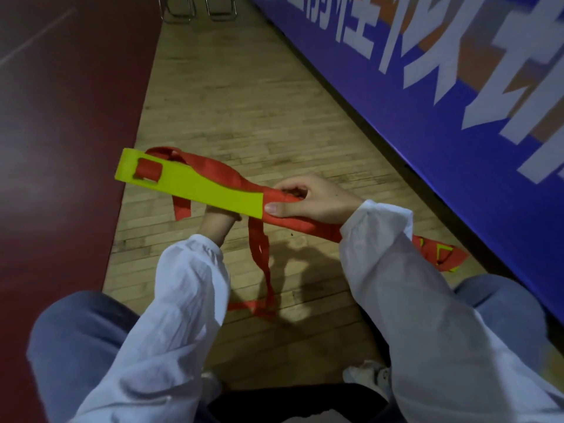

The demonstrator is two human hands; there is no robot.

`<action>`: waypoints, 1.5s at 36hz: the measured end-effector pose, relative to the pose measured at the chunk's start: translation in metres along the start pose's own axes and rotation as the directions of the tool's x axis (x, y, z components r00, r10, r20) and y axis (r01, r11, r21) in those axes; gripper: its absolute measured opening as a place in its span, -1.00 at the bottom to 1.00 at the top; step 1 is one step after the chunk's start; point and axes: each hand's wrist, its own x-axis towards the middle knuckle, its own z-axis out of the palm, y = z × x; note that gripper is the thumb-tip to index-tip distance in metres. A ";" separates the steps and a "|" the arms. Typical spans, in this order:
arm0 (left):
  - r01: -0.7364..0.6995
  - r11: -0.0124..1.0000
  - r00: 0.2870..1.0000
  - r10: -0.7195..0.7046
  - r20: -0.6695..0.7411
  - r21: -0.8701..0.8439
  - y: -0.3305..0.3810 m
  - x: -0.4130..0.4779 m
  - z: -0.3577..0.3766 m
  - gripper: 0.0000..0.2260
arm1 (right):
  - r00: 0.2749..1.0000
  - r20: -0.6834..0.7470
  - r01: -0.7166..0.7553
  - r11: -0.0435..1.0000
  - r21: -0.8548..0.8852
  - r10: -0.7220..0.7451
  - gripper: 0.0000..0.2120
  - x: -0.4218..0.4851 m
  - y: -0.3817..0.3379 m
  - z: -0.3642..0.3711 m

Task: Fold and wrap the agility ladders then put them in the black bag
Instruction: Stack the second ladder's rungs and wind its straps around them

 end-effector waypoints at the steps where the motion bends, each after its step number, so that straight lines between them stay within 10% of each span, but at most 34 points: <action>1: -0.048 0.999 0.998 0.048 0.036 -0.007 0.015 -0.019 0.007 -0.83 | 1.000 -0.011 0.000 1.000 0.006 0.000 -0.71 0.001 0.000 0.001; 7: 0.059 0.916 0.760 0.217 0.613 -0.397 0.055 -0.097 0.025 -0.60 | 0.998 -0.058 -0.008 0.999 0.044 0.011 -0.94 -0.002 0.005 -0.003; 24: 0.124 0.910 0.552 0.268 0.789 -0.396 0.072 -0.117 0.022 -0.62 | 0.995 -0.072 -0.055 0.980 0.192 0.070 -0.88 -0.017 0.028 0.006; 38: -0.150 0.989 0.781 0.122 0.613 -0.006 0.067 -0.135 0.017 -0.80 | 0.976 -0.160 -0.111 0.968 0.225 0.149 -0.71 -0.015 0.047 0.027; 54: -0.116 0.951 0.993 0.119 -0.007 -0.287 0.043 -0.170 0.065 -0.42 | 0.983 -0.099 -0.119 0.953 0.279 0.152 -0.84 -0.026 0.053 0.045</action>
